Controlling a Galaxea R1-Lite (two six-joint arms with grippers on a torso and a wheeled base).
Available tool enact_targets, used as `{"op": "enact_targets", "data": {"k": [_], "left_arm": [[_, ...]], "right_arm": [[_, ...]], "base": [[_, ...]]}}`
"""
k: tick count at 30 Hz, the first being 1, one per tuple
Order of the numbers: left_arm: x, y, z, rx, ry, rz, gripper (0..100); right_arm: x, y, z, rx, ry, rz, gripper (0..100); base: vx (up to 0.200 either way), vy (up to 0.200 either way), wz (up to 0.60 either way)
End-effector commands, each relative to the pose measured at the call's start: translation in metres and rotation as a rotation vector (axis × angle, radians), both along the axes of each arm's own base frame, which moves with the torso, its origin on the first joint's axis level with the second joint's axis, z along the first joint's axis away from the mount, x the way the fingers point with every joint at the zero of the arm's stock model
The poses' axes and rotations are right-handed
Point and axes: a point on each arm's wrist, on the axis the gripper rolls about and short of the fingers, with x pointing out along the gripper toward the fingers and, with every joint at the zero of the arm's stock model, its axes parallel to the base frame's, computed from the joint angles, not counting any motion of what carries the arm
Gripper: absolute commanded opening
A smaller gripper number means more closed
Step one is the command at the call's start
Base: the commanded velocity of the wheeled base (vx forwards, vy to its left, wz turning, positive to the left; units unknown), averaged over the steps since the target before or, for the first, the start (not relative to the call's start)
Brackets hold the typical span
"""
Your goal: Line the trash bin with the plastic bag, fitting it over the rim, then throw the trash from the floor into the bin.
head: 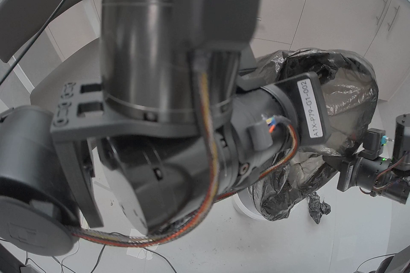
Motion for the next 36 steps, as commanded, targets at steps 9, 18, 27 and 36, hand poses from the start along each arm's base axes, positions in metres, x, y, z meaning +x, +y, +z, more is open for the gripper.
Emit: {"op": "enact_targets", "data": {"k": [9, 18, 27, 36], "left_arm": [[0.000, -0.008, -0.010, 0.033, 0.003, -0.084, 0], [0.002, -0.012, -0.017, 0.053, 0.010, -0.087, 0], [0.012, -0.012, -0.032, 0.055, 0.013, -0.062, 0], [0.030, -0.011, -0.067, 0.048, 0.021, -0.061, 0]], "right_arm": [[-0.048, -0.032, 0.043, 0.095, -0.161, -0.018, 0], [-0.047, -0.032, 0.029, 0.065, -0.100, -0.013, 0], [-0.041, -0.029, 0.019, 0.047, -0.053, -0.007, 0], [-0.022, -0.021, -0.002, 0.030, -0.013, -0.012, 0]], "base": [[0.000, 0.000, 0.00], [0.000, 0.000, 0.00], [0.000, 0.000, 0.00], [0.000, 0.000, 0.00]]}}
